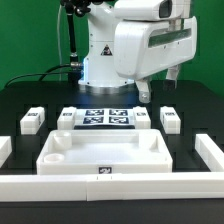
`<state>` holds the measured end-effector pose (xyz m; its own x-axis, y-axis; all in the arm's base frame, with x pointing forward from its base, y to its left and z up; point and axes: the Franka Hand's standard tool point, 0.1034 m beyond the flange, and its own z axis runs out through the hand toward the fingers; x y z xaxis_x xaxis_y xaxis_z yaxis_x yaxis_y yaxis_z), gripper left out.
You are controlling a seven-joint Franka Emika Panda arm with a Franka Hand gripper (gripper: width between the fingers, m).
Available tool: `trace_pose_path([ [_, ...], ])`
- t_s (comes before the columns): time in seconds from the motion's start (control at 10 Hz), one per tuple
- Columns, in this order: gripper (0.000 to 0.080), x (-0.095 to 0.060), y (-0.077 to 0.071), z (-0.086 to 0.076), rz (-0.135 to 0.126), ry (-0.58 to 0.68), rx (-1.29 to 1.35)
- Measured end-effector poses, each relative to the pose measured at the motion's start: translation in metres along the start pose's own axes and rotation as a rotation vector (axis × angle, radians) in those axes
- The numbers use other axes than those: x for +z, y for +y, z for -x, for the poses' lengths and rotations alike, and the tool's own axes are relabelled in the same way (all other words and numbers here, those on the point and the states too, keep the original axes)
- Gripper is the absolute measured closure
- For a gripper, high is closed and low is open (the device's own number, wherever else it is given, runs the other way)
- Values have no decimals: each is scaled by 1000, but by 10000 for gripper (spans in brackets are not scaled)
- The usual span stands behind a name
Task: Assemble desk
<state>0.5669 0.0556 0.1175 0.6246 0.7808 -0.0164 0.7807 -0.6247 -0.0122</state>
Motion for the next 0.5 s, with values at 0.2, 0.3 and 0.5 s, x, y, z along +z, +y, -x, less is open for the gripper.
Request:
trace_pose_path([
  [0.2, 150, -2, 2, 6, 5, 1, -80],
  [0.3, 150, -3, -1, 14, 15, 7, -204],
  [0.5, 150, 2, -4, 40, 31, 12, -456],
])
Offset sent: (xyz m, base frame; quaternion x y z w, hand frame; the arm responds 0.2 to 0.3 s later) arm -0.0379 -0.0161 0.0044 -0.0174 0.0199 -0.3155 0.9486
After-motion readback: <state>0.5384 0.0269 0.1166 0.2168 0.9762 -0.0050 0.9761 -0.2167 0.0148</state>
